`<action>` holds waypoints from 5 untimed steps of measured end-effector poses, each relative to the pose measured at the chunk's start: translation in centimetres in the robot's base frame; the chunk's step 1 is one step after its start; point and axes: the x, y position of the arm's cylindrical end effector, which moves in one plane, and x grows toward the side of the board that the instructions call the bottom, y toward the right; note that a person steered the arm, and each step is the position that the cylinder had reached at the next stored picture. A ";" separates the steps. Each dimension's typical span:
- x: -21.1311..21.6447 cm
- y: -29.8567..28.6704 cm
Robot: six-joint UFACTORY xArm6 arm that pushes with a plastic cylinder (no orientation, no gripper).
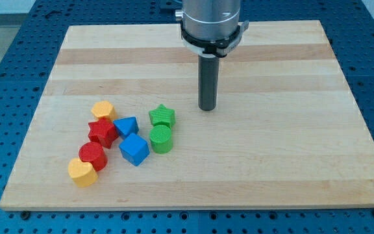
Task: Move your arm to the bottom center of the board
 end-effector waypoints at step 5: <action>16.3 -2.6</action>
